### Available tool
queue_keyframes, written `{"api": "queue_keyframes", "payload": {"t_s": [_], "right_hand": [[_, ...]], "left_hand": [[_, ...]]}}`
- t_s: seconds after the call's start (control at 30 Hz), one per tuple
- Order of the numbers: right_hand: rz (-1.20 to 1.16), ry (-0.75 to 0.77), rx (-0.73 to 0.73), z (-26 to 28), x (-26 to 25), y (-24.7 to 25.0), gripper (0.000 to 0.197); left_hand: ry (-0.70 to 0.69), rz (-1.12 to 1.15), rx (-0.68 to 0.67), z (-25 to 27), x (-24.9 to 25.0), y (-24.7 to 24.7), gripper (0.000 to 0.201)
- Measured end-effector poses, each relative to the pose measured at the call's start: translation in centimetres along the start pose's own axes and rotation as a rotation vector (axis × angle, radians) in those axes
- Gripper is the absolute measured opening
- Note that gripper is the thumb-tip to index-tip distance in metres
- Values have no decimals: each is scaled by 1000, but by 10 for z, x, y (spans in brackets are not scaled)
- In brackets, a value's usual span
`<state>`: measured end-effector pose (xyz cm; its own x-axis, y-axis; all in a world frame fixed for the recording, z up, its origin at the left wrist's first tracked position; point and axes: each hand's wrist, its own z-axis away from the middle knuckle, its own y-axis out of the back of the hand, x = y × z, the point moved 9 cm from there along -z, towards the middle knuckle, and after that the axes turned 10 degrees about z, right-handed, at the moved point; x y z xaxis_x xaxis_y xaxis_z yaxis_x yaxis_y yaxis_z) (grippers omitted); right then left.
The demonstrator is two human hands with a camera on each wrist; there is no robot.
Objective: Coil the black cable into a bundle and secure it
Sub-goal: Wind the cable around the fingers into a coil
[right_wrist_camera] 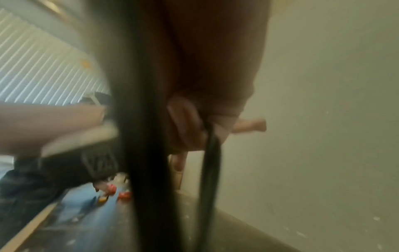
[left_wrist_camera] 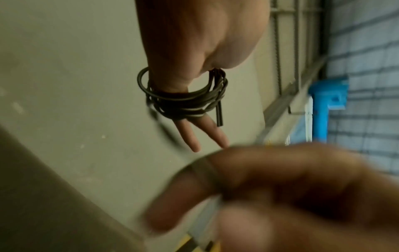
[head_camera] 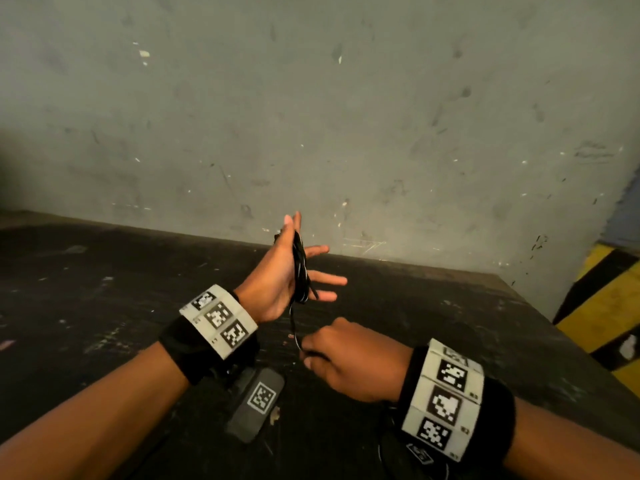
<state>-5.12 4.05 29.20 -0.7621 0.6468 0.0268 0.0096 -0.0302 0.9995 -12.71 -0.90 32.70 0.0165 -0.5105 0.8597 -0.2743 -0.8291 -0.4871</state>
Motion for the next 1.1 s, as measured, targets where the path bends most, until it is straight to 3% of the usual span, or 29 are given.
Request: {"api": "queue_keyframes", "payload": {"t_s": [0.13, 0.3, 0.43, 0.53, 0.63, 0.7, 0.87, 0.97, 1.03, 1.1], "right_hand": [[54, -18, 55, 7, 7, 43, 15], [124, -56, -11, 11, 21, 78, 13], [109, -98, -23, 8, 31, 91, 8], [-10, -130, -68, 13, 43, 92, 8], [-222, -153, -101, 20, 53, 92, 10], [-252, -151, -96, 23, 56, 94, 13], [33, -153, -70, 21, 58, 107, 17], [266, -147, -8, 21, 59, 116, 25], [419, -118, 94, 23, 59, 120, 27], [423, -77, 204, 27, 60, 123, 22]], "left_hand": [[-19, -319, 40, 8, -13, 7, 54], [41, -426, -25, 16, -28, 0, 59], [77, -652, -72, 13, -35, -1, 68], [106, -762, -64, 13, -31, 2, 62], [102, -836, -76, 12, -25, 8, 73], [106, -870, -123, 12, -26, 7, 59], [226, -1028, -178, 17, -38, 3, 71], [200, -1064, -230, 15, -39, -2, 61], [182, -1115, -253, 10, -33, 5, 75], [241, -1147, -236, 9, -28, 17, 92]]}}
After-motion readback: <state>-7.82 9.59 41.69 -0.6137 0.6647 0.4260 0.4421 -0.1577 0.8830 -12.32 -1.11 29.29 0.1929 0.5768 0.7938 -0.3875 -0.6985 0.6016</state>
